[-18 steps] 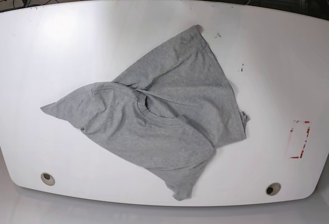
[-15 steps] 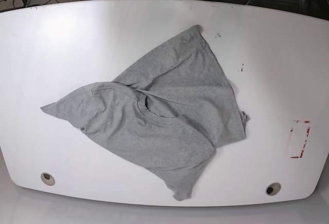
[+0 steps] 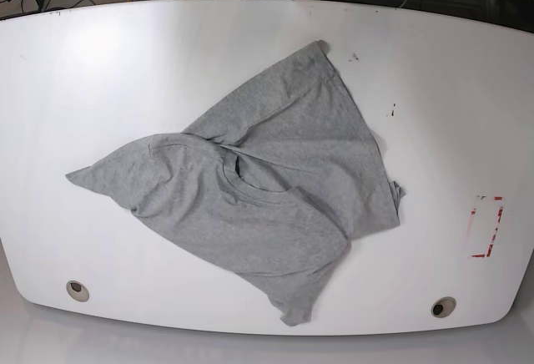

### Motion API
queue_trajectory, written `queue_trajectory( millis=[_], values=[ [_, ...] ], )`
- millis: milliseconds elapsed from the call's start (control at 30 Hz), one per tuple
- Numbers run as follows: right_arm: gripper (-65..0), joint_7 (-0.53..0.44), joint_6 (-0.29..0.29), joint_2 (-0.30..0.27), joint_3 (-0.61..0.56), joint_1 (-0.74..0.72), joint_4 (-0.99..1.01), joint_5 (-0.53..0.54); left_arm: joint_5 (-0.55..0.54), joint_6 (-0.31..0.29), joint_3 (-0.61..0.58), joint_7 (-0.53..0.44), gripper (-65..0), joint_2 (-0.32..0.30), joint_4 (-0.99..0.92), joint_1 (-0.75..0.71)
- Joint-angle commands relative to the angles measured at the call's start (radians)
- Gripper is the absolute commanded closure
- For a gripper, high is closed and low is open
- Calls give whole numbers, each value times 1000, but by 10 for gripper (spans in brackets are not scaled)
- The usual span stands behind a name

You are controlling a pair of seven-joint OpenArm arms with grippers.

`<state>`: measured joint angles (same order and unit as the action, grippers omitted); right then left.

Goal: Fold the T-shirt properly

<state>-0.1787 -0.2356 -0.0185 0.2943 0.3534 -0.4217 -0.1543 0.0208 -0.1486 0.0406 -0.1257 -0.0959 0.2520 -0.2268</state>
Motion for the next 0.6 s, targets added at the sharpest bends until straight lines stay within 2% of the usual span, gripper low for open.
queue_trajectory(
  millis=[0,367,400,567],
  values=[
    [-68,-7,-2,0,0,29,-29,-2,-5,1,3,1,-349,-8,29,-27],
    [-69,2,-5,14,-3,140,-167,-6,-15,2,-3,-1,-347,-19,207,-144],
    [-67,9,-9,22,-13,62,-147,-3,-8,-4,-2,18,-350,-6,172,-118],
    [-65,11,-3,21,-79,37,-113,0,-8,-4,-2,19,-350,-6,172,-118]
  ],
)
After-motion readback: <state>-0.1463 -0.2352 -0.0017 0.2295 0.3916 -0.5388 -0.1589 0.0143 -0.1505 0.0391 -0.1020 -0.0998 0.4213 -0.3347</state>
